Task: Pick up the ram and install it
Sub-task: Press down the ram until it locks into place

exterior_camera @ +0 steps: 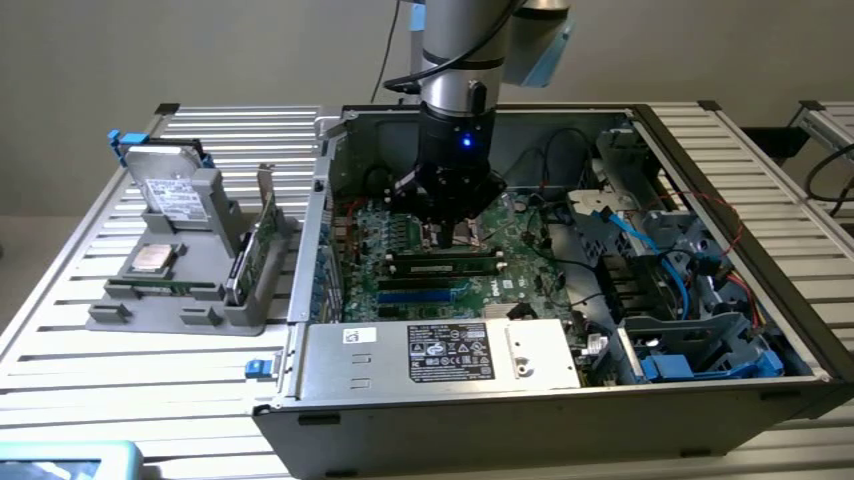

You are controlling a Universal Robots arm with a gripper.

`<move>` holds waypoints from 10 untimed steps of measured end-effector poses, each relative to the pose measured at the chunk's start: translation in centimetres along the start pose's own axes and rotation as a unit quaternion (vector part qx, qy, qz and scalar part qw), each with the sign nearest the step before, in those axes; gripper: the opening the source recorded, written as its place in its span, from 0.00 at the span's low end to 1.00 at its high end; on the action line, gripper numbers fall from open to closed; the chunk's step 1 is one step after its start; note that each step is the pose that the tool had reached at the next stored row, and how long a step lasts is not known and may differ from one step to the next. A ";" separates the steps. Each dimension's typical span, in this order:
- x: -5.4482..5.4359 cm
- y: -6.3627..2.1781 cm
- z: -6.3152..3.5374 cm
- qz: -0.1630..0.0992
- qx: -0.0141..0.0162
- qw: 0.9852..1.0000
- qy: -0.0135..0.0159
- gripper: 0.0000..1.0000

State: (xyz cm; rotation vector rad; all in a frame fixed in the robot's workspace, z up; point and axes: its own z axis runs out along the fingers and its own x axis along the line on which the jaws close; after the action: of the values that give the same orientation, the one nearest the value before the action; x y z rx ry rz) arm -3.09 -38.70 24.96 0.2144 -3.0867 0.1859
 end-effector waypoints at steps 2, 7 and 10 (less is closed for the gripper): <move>0.0 0.00 0.00 0.011 0.000 1.000 -0.001 0.11; 0.0 0.00 0.00 0.039 -0.001 0.999 -0.004 0.11; 0.0 0.00 0.00 0.056 -0.001 0.998 -0.005 0.11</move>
State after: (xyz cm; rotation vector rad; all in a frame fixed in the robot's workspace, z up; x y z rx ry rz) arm -3.10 -38.70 24.96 0.0436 -3.1099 0.1854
